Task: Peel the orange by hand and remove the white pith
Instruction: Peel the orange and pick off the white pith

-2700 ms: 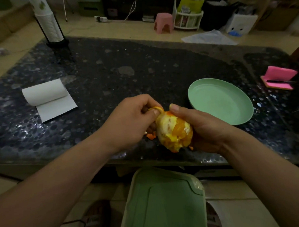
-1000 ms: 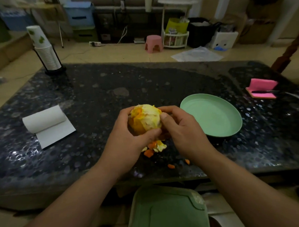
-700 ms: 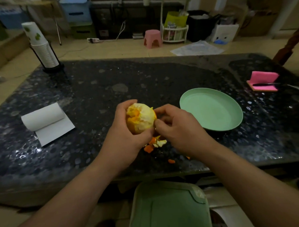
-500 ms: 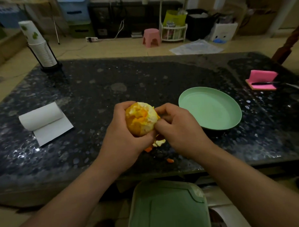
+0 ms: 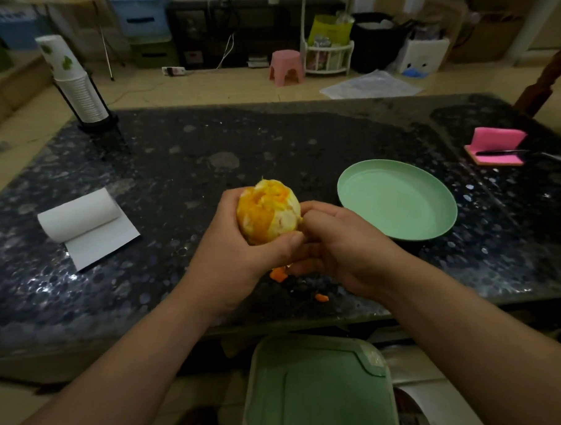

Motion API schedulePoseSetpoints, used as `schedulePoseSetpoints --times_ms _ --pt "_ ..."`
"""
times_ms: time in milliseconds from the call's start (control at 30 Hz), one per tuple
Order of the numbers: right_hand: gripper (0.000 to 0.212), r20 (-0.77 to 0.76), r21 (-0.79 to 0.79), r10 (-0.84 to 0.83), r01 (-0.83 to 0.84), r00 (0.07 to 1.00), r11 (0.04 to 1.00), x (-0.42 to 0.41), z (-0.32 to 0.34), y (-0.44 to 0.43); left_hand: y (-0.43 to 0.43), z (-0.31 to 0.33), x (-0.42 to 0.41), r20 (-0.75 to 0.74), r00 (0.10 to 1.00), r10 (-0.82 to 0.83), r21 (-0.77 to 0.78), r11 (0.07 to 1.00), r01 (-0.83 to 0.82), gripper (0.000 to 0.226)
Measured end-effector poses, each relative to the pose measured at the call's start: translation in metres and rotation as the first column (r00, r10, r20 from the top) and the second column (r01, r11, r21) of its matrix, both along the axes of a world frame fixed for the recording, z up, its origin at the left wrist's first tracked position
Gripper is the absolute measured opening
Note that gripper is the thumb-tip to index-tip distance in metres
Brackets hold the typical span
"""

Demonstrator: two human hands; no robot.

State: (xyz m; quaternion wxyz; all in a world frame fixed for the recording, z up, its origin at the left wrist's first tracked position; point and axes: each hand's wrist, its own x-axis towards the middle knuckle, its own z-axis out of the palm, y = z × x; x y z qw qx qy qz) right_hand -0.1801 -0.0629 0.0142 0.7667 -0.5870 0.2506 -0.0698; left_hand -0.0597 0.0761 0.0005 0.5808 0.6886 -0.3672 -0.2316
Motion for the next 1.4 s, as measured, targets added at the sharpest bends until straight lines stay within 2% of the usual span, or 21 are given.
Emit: schedulePoseSetpoints --times_ms 133,300,433,567,767,867,967,1033,1167,1400 --pt "0.027 -0.027 0.012 -0.041 0.041 0.999 0.999 0.003 -0.005 0.002 -0.002 -0.006 0.001 0.088 0.995 0.051 0.012 0.999 -0.052 0.071" --pt "0.034 -0.062 0.014 0.018 -0.017 0.998 1.0 0.005 -0.002 0.004 -0.003 -0.007 0.002 0.078 0.995 0.063 0.041 0.997 -0.067 0.055" --pt "0.033 -0.082 -0.022 -0.013 0.011 0.997 1.0 0.007 -0.003 0.005 -0.004 -0.007 -0.003 0.034 0.999 0.038 0.076 0.996 -0.041 0.052" --pt "0.029 -0.068 -0.031 -0.044 0.042 0.997 0.999 0.008 -0.007 0.008 -0.005 -0.011 -0.003 -0.01 0.999 0.043 0.081 0.996 -0.042 0.058" --pt "0.028 -0.061 0.089 -0.056 0.061 0.997 0.994 0.008 -0.009 0.01 -0.008 -0.018 -0.005 -0.092 0.992 0.083 0.05 0.996 -0.079 0.065" --pt "0.028 -0.031 0.141 -0.015 0.02 0.999 0.99 0.005 -0.006 0.011 -0.009 -0.014 -0.007 -0.134 0.986 0.1 0.025 0.995 -0.098 0.066" --pt "0.031 -0.014 0.084 0.021 -0.02 1.0 0.996 0.004 -0.002 0.011 -0.011 -0.012 -0.007 -0.176 0.979 0.107 0.014 0.994 -0.106 0.061" --pt "0.032 -0.028 -0.01 0.017 -0.017 0.999 1.0 0.006 -0.003 0.011 -0.01 -0.011 -0.007 -0.206 0.973 0.105 0.001 0.994 -0.107 0.054" --pt "0.031 -0.032 -0.17 -0.02 0.014 0.999 0.985 0.008 -0.006 0.012 -0.009 -0.014 -0.009 -0.166 0.978 0.127 -0.004 0.992 -0.13 0.063" --pt "0.026 0.013 -0.147 -0.073 0.074 0.997 0.986 0.007 -0.012 0.016 -0.009 -0.018 -0.008 -0.061 0.996 0.067 -0.016 0.998 -0.068 0.044"
